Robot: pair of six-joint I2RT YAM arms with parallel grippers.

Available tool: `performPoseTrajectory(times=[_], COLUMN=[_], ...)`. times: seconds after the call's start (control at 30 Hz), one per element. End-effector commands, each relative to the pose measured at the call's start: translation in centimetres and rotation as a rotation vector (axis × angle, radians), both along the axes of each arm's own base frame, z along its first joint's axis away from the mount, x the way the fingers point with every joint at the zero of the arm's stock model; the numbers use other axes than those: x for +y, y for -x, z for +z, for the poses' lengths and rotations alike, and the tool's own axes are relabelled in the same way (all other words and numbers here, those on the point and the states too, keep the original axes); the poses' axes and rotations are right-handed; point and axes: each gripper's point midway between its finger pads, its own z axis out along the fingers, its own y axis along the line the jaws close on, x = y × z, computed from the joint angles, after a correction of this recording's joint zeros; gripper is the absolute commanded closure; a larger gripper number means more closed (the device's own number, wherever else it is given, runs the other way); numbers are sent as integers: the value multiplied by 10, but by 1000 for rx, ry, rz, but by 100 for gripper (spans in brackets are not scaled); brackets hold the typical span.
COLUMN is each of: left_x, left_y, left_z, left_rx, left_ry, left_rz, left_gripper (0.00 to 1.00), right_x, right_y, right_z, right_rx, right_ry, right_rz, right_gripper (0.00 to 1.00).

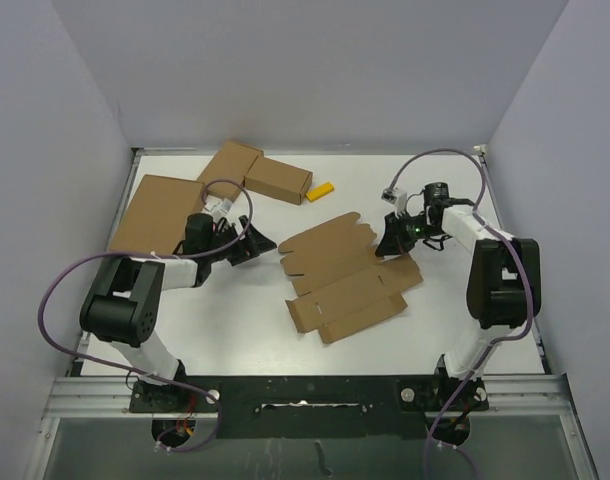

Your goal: Fold the paper box

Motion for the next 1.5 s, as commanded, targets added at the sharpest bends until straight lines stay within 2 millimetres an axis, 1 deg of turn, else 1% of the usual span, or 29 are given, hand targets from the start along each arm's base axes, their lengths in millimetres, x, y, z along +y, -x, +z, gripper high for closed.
performPoseTrajectory(times=[0.0, 0.1, 0.17, 0.33, 0.43, 0.57, 0.63, 0.77, 0.97, 1.07, 1.2, 1.3, 1.33, 1.47], left_x=[-2, 1, 0, -5, -5, -6, -7, -11, -23, -27, -31, -36, -38, -42], left_y=[-6, -2, 1, 6, 8, 13, 12, 10, 13, 10, 6, 5, 4, 5], left_z=[60, 67, 71, 80, 81, 92, 91, 91, 110, 108, 105, 105, 106, 117], left_rx=[-288, -340, -344, -337, -353, -423, -413, -395, -441, -426, -404, -400, -399, -424], left_ry=[47, 58, 79, 170, 172, 196, 192, 218, 296, 307, 315, 323, 328, 351], left_rz=[-34, -29, -38, -67, -73, -86, -94, -118, -177, -192, -208, -227, -233, -257], left_gripper=[18, 15, 14, 13, 13, 12, 12, 12, 11, 12, 16, 21, 24, 40], right_x=[10, 13, 14, 18, 20, 22, 25, 29, 32, 34, 34, 35, 35, 32], right_y=[-3, 0, 2, 12, 17, 25, 30, 38, 44, 48, 50, 51, 50, 47], right_z=[41, 53, 61, 80, 94, 108, 114, 122, 126, 129, 130, 130, 130, 125], right_rx=[-196, -262, -306, -411, -485, -561, -590, -633, -648, -660, -665, -666, -666, -655], right_ry=[-62, -75, -85, -112, -118, -137, -155, -183, -209, -225, -233, -234, -232, -215], right_rz=[79, 106, 123, 181, 209, 244, 264, 303, 337, 353, 362, 365, 365, 351], right_gripper=[100, 100, 100, 100, 100, 100, 100, 100, 100, 100, 100, 100, 100, 100])
